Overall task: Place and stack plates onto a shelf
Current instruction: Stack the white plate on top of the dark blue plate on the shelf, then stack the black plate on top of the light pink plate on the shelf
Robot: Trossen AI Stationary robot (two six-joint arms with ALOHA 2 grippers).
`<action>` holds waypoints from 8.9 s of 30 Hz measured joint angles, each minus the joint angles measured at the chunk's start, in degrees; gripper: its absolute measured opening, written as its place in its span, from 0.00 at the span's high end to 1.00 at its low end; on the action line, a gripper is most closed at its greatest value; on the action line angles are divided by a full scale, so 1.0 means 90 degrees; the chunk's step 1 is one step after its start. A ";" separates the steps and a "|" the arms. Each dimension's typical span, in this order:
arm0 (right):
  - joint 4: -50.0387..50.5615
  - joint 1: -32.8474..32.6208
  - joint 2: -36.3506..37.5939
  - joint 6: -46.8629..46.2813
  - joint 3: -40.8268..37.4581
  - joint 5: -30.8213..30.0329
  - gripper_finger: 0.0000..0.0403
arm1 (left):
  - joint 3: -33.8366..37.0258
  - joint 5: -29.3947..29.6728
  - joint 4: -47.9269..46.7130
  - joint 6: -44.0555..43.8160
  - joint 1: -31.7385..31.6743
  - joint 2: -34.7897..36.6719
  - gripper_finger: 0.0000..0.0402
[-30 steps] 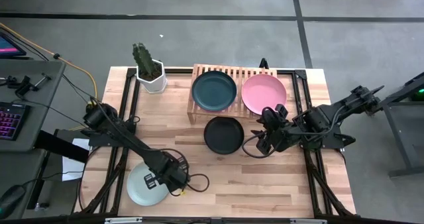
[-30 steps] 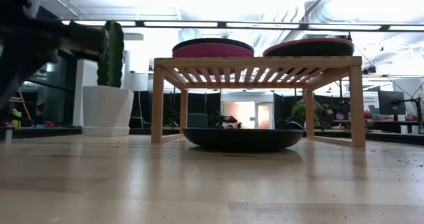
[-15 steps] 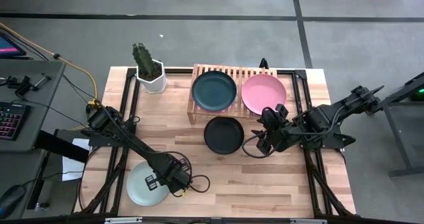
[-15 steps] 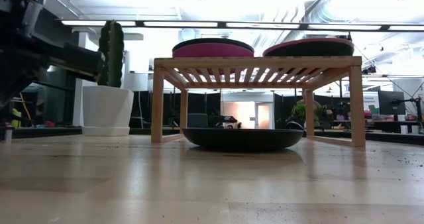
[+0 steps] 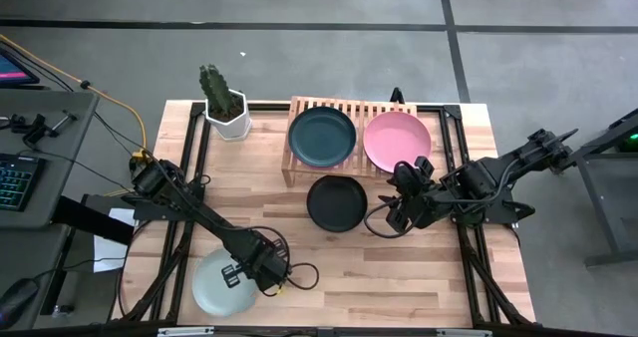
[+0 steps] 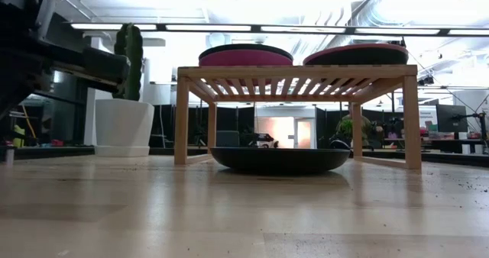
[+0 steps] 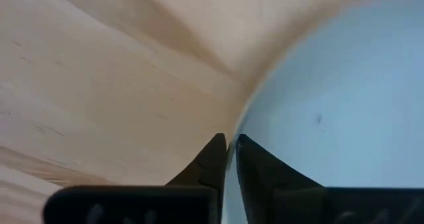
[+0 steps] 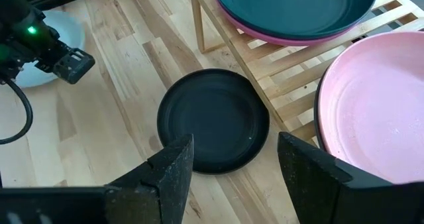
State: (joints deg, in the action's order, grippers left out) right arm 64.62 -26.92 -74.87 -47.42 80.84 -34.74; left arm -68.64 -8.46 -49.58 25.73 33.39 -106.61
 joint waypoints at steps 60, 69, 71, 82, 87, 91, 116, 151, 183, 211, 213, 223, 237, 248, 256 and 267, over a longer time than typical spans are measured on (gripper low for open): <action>0.0075 0.0000 -0.0002 -0.0108 0.0005 -0.0333 0.50 | -0.3891 0.0499 -0.1210 -0.5172 -0.6690 0.1215 1.00; 0.0075 0.0000 -0.0002 -0.0199 0.0005 -0.0301 0.50 | -0.3891 0.0644 -0.1226 -0.4760 -0.6843 0.1171 1.00; 0.0075 0.0000 -0.0002 -0.0199 0.0005 -0.0301 0.50 | -0.3891 0.0703 -0.1229 -0.4638 -0.6844 0.1173 1.00; 0.0075 0.0000 -0.0002 -0.0199 0.0005 -0.0289 0.50 | -0.3891 0.1021 -0.1228 -0.4426 -0.6841 0.1180 0.90; 0.0075 0.0000 -0.0002 -0.0201 0.0005 -0.0287 0.50 | -0.3891 0.1020 -0.1224 -0.4281 -0.6839 0.1183 0.81; 0.0073 0.0000 -0.0002 -0.0298 0.0005 -0.0282 0.50 | -0.3891 0.1017 -0.1220 -0.4202 -0.6840 0.1205 0.74; -0.0527 0.0000 -0.0005 -0.0736 -0.0002 -0.0284 0.50 | 0.1582 0.0983 0.6344 -0.4918 -0.3636 0.5509 0.66; -0.5234 0.0718 -0.1397 -0.7160 -0.4306 0.1385 0.50 | 0.2419 0.2007 0.7204 -0.5187 -0.3240 0.6016 0.66; -0.5579 0.0720 -0.1019 -0.3716 -0.4279 0.2872 0.99 | 0.2419 0.1951 0.7217 -0.5502 -0.3296 0.6016 0.66; -0.3101 0.1817 0.2356 0.0428 -0.1350 0.0338 1.00 | 0.2416 0.1907 0.7374 -0.5521 -0.3296 0.6016 0.66; -0.3064 0.1888 0.2353 0.0420 -0.1348 0.0394 1.00 | 0.2419 0.1907 0.7373 -0.5517 -0.3296 0.6016 0.66; -0.2909 0.1951 0.2086 -0.0209 -0.1348 0.0657 1.00 | 0.2416 0.1907 0.7358 -0.6000 -0.3296 0.6016 0.66; -0.1368 0.2202 0.1948 -0.0583 -0.0255 0.0169 1.00 | 0.2416 0.1907 0.7178 -0.5616 -0.3293 0.6016 0.66; 0.2828 0.2504 0.1969 -0.2712 0.0417 -0.0591 1.00 | 0.2416 0.1910 0.6697 -0.5619 -0.3295 0.6013 0.66; 0.2347 0.2665 0.2548 -0.2754 -0.0295 -0.0500 1.00 | 0.2416 0.1910 0.6685 -0.5619 -0.3293 0.6013 0.66; 0.1537 0.3179 0.2735 -0.3401 -0.1386 -0.0138 1.00 | 0.2416 0.1912 0.6683 -0.5621 -0.3293 0.6013 0.66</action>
State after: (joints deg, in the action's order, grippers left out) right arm 78.45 1.70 -50.26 -78.03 68.36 -35.99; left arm -46.89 8.75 10.57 -24.86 3.75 -52.49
